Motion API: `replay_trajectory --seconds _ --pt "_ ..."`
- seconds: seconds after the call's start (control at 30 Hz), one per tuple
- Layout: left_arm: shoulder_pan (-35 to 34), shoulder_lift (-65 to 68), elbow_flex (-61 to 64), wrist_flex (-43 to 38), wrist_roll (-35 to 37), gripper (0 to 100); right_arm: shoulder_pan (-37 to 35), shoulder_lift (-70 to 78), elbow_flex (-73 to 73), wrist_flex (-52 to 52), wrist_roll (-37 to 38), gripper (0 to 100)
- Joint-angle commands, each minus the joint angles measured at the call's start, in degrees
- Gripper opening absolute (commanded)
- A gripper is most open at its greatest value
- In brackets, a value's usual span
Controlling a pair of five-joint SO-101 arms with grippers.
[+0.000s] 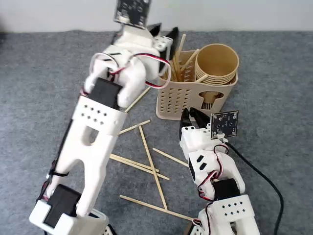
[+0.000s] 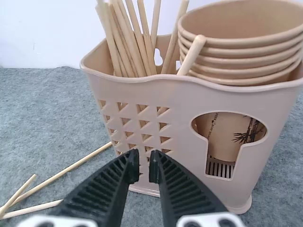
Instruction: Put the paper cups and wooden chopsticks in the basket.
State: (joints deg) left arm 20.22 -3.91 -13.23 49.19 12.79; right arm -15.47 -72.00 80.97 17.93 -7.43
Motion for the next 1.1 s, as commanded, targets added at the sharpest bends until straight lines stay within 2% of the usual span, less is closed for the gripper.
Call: replay_trajectory --seconds 0.0,0.07,0.23,0.47,0.67,0.83,0.97,1.07 --pt "-3.96 -2.81 -7.60 7.65 0.09 13 0.31 -0.31 -0.70 -1.19 -0.26 5.3" --pt "-6.59 -2.81 -10.24 13.27 -0.79 13 0.31 -0.31 -0.70 -1.19 -0.26 5.3" --pt "-11.78 -2.20 -13.14 26.99 -8.88 13 0.31 -0.31 -0.70 -1.19 -0.26 5.3" --pt "-16.18 -2.20 -4.09 36.48 -21.89 13 0.22 -0.22 -0.70 -1.19 -0.35 5.3" --pt "-17.14 -2.20 12.35 35.16 -32.09 16 0.22 0.13 -0.70 -1.19 -0.35 5.3" --pt "-18.90 -2.20 24.40 28.40 -33.14 23 0.22 0.22 -0.62 -1.19 -0.35 5.3" --pt "-20.84 -2.20 30.29 22.07 -33.76 23 0.22 0.22 -0.62 -1.19 -0.35 5.3" --pt "-21.19 -2.11 34.86 18.90 -36.92 23 0.22 0.22 -0.62 -1.19 -0.35 5.3"
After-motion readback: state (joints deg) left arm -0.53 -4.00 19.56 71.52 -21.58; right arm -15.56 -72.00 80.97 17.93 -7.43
